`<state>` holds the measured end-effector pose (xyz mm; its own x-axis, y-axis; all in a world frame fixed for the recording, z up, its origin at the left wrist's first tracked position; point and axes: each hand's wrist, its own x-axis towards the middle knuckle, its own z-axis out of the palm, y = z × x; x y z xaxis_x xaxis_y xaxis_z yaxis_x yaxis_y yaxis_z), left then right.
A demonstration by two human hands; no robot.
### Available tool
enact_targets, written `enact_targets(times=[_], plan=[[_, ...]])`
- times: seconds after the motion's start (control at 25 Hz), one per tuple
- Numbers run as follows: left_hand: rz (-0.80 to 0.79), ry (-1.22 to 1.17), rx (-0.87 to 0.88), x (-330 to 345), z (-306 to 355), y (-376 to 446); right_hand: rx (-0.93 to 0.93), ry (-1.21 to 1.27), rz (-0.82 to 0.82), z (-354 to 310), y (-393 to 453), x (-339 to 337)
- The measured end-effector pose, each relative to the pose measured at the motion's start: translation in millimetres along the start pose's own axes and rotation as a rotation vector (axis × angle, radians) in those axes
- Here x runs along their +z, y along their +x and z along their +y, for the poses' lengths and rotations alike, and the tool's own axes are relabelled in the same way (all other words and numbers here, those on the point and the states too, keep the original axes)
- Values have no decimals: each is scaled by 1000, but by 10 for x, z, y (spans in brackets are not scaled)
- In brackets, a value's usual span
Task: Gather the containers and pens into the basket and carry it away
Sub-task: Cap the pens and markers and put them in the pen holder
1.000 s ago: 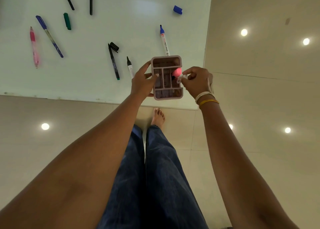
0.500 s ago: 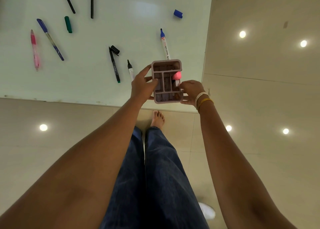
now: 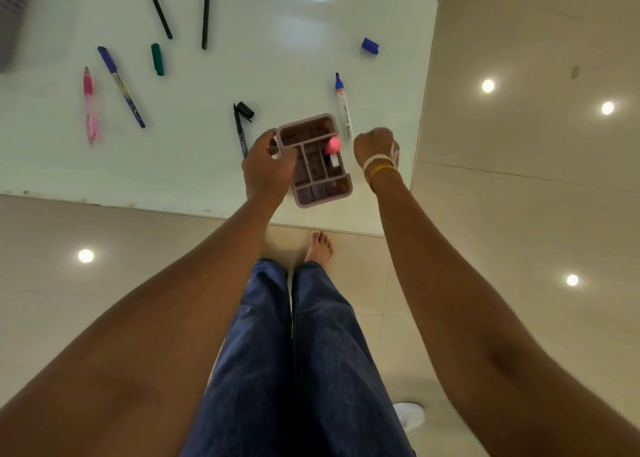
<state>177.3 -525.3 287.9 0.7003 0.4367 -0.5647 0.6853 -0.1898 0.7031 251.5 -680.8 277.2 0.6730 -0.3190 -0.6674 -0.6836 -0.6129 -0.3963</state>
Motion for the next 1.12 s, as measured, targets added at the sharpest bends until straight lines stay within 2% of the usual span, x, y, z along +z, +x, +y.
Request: enact_targets(times=[0.08, 0.2, 0.32, 0.48, 0.56, 0.64, 0.8, 0.92, 1.0, 1.12], plan=[[46, 53, 47, -6, 107, 65, -94, -31, 92, -205, 144, 34], [34, 149, 129, 11, 255, 230, -187, -232, -9, -416, 325, 156], [1, 210, 221, 65, 403, 401, -245, -375, -28, -472, 493, 179], [-50, 224, 211, 147, 564, 648, -297, -122, 91, -669, 771, 34], [-53, 226, 193, 179, 623, 772, -346, -182, 178, -788, 941, -63], [-56, 221, 184, 201, 648, 868, -344, -282, 196, -866, 1072, -160], [-30, 207, 141, 214, 645, 986, -316, -305, 134, -862, 1176, -184], [-56, 177, 124, 194, 732, 979, -297, -30, -50, -851, 899, -36], [-154, 55, 49, 164, 800, 975, -316, 109, -161, -882, 598, 48], [-379, -411, -217, 17, 904, 901, -415, 159, -172, -950, 253, 110]])
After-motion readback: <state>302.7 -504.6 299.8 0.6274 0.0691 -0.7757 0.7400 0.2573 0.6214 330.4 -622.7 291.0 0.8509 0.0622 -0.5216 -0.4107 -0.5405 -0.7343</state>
